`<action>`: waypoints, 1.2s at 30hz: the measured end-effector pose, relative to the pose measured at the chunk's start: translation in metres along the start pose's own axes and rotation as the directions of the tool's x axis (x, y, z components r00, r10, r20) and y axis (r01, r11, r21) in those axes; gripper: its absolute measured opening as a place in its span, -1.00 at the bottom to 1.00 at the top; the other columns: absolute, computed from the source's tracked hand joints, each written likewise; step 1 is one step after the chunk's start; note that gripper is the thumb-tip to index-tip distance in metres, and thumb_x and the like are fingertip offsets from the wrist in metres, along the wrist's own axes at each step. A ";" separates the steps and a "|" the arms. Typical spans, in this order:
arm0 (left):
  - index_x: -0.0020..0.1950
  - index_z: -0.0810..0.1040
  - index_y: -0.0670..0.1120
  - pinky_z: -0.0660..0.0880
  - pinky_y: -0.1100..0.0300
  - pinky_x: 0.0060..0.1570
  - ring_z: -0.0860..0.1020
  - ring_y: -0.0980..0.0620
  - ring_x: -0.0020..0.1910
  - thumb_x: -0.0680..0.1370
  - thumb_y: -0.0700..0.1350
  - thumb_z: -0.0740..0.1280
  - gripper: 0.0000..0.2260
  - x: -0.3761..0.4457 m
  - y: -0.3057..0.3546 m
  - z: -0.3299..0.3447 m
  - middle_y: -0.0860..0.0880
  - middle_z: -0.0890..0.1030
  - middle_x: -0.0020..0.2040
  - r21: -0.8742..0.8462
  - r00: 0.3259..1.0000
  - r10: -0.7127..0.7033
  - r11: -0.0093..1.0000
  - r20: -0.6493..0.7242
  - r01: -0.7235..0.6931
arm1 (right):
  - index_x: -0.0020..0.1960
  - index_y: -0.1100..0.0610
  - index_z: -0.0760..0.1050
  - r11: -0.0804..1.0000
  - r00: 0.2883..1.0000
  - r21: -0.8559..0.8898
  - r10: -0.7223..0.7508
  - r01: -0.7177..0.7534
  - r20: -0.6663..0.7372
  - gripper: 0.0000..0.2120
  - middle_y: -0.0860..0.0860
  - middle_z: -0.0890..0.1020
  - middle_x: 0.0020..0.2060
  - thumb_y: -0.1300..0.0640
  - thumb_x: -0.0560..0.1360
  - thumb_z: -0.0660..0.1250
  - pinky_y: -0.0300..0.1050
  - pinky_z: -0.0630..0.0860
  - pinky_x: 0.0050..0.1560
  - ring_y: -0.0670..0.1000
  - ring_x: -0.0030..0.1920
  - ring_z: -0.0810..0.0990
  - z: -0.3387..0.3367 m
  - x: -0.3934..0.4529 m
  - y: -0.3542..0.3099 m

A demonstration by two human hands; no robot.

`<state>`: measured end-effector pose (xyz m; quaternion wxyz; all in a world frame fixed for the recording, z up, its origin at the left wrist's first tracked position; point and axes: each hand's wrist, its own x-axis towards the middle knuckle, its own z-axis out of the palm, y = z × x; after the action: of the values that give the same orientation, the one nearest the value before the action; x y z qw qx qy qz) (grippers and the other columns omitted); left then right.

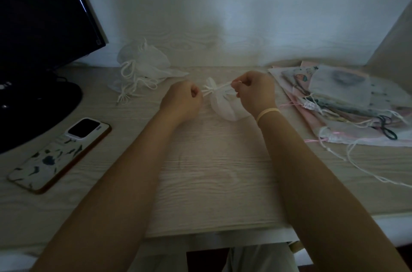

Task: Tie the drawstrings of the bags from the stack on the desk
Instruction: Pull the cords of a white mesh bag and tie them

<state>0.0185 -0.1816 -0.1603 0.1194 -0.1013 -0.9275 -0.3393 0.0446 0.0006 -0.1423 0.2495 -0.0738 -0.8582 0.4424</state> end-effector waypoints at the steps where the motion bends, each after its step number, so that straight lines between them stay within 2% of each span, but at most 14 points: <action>1: -0.16 0.51 0.00 0.51 0.10 -0.07 0.55 -0.05 -0.10 0.52 -0.03 0.29 -0.91 -0.002 0.000 0.000 -0.02 0.59 -0.13 0.042 1.000 -0.001 0.999 0.000 0.001 | -0.24 0.09 0.59 1.000 1.000 -0.004 -0.006 0.006 0.004 -0.91 0.02 0.61 -0.37 0.20 0.43 0.42 -0.07 0.57 -0.10 0.06 -0.24 0.63 0.000 -0.001 0.001; 4: -0.13 0.51 -0.01 0.51 0.07 -0.05 0.55 -0.10 -0.06 0.53 -0.04 0.30 -0.92 -0.005 -0.001 0.002 -0.08 0.61 -0.06 0.068 0.999 0.031 0.997 -0.028 -0.029 | -0.16 0.14 0.63 0.998 0.998 -0.037 -0.043 0.044 0.035 -0.94 -0.01 0.62 -0.31 0.15 0.44 0.42 -0.23 0.46 -0.16 -0.07 -0.27 0.56 -0.004 -0.001 -0.002; 6: -0.12 0.54 -0.06 0.47 0.10 -0.09 0.56 -0.13 -0.08 0.54 -0.07 0.32 -0.91 -0.005 -0.002 0.004 -0.12 0.63 -0.09 -0.002 0.998 0.044 0.999 -0.055 -0.044 | -0.08 0.12 0.64 0.992 0.991 -0.080 -0.091 0.099 0.098 -0.83 -0.06 0.58 -0.32 0.03 0.42 0.46 -0.29 0.36 -0.20 -0.15 -0.31 0.49 -0.006 -0.002 -0.008; 9: -0.16 0.49 -0.02 0.54 0.05 -0.16 0.60 -0.11 -0.22 0.54 -0.11 0.32 -0.92 -0.004 0.004 0.007 -0.11 0.65 -0.16 -0.211 0.997 0.023 0.977 -0.078 -0.040 | 0.06 0.07 0.56 0.964 0.949 -0.218 -0.082 0.153 0.306 -0.57 0.01 0.59 -0.17 -0.12 0.30 0.53 -0.20 0.39 -0.13 -0.03 -0.17 0.54 0.004 -0.010 -0.018; 11: -0.20 0.43 0.02 0.55 0.10 -0.28 0.62 -0.07 -0.33 0.55 -0.13 0.31 -0.85 -0.002 0.010 0.005 -0.08 0.64 -0.21 -0.310 0.997 0.003 0.950 -0.081 -0.028 | 0.08 0.17 0.51 0.926 0.935 -0.338 -0.043 0.170 0.353 -0.60 0.12 0.62 -0.06 -0.04 0.36 0.49 -0.11 0.46 -0.06 0.12 -0.04 0.57 0.019 -0.014 -0.021; 14: -0.14 0.45 -0.04 0.49 0.24 -0.41 0.60 0.07 -0.42 0.58 -0.17 0.30 -0.89 0.002 0.013 -0.004 -0.04 0.65 -0.21 -0.403 0.994 -0.032 0.915 -0.104 -0.012 | 0.01 0.21 0.49 0.962 0.974 -0.257 -0.034 0.093 0.224 -0.83 0.21 0.63 -0.14 0.11 0.50 0.30 0.12 0.60 -0.15 0.23 -0.15 0.63 0.036 -0.009 -0.034; 16: -0.11 0.47 -0.05 0.48 0.26 -0.40 0.60 0.07 -0.43 0.58 -0.15 0.31 -0.92 0.003 0.011 -0.014 0.02 0.64 -0.22 -0.401 0.984 -0.054 0.916 -0.169 -0.019 | 0.07 0.15 0.48 0.992 0.984 -0.127 -0.002 0.025 0.180 -0.86 0.21 0.64 -0.18 0.21 0.51 0.25 0.15 0.62 -0.27 0.21 -0.22 0.65 0.045 -0.004 -0.048; 19: 0.03 0.48 -0.05 0.51 0.21 -0.34 0.61 0.04 -0.40 0.59 -0.11 0.28 -0.95 0.008 0.003 -0.030 0.00 0.63 -0.14 -0.406 0.974 -0.145 0.912 -0.173 0.064 | 0.35 0.04 0.33 0.987 0.965 -0.125 -0.063 0.097 0.257 -0.56 0.15 0.64 -0.04 0.31 0.50 0.23 0.04 0.59 -0.01 0.14 -0.04 0.63 0.060 0.000 -0.065; 22: 0.20 0.40 -0.02 0.61 0.01 -0.17 0.64 -0.06 -0.29 0.55 -0.09 0.28 -0.77 0.009 -0.003 -0.036 -0.04 0.64 -0.10 -0.318 0.972 -0.201 0.936 -0.121 0.154 | 0.44 0.01 0.19 0.992 0.961 -0.093 -0.057 0.085 0.269 -0.45 0.10 0.62 -0.10 0.31 0.51 0.22 0.04 0.61 -0.04 0.09 -0.11 0.64 0.060 0.000 -0.068; 26: -0.08 0.48 0.06 0.61 -0.06 -0.15 0.62 -0.10 -0.22 0.47 -0.11 0.25 -0.91 0.003 0.014 -0.031 -0.03 0.63 -0.17 -0.283 0.984 -0.159 0.950 -0.083 0.129 | 0.19 0.06 0.43 0.995 0.975 -0.095 0.002 0.020 0.220 -0.68 0.08 0.63 -0.18 0.28 0.47 0.21 0.12 0.61 -0.07 0.11 -0.17 0.65 0.030 0.000 -0.051; 29: -0.22 0.48 0.08 0.61 -0.04 -0.13 0.61 -0.09 -0.22 0.46 -0.08 0.26 -0.92 -0.002 0.047 -0.014 -0.02 0.62 -0.20 -0.259 0.996 -0.084 0.962 0.007 0.083 | 0.00 0.08 0.57 0.980 0.993 -0.197 0.045 -0.023 0.107 -0.76 0.07 0.64 -0.07 0.28 0.44 0.22 -0.04 0.55 0.07 0.10 -0.02 0.63 -0.014 0.002 -0.029; 31: -0.24 0.49 0.07 0.61 -0.03 -0.14 0.61 -0.11 -0.24 0.46 -0.07 0.27 -0.91 -0.003 0.078 0.007 -0.03 0.63 -0.20 -0.254 0.998 -0.020 0.966 0.065 0.036 | 0.06 0.08 0.59 0.933 0.997 -0.353 0.074 -0.076 -0.018 -0.73 0.09 0.61 0.07 0.27 0.45 0.22 -0.09 0.48 0.11 0.11 0.11 0.57 -0.057 0.008 -0.004; 34: -0.25 0.51 0.06 0.60 0.02 -0.14 0.60 -0.06 -0.31 0.46 -0.08 0.29 -0.91 -0.004 0.108 0.029 -0.02 0.64 -0.22 -0.251 0.993 0.039 0.968 0.114 -0.009 | 0.19 0.08 0.54 0.780 0.984 -0.603 0.093 -0.167 -0.152 -0.71 0.14 0.51 0.21 0.18 0.50 0.22 0.04 0.40 0.22 0.17 0.27 0.41 -0.104 0.013 0.027; 36: -0.23 0.52 0.05 0.60 0.08 -0.17 0.58 -0.01 -0.39 0.48 -0.10 0.29 -0.89 -0.009 0.133 0.045 -0.02 0.64 -0.23 -0.250 0.983 0.086 0.967 0.164 -0.043 | 0.29 0.12 0.44 0.662 0.971 -0.711 0.160 -0.237 -0.175 -0.65 0.16 0.43 0.28 0.18 0.50 0.23 0.10 0.36 0.26 0.18 0.33 0.33 -0.134 0.012 0.050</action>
<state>0.0557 -0.0534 -0.1162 0.0356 -0.1747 -0.8816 -0.4370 0.0962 0.1315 -0.1127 0.1915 -0.2812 -0.9364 0.0863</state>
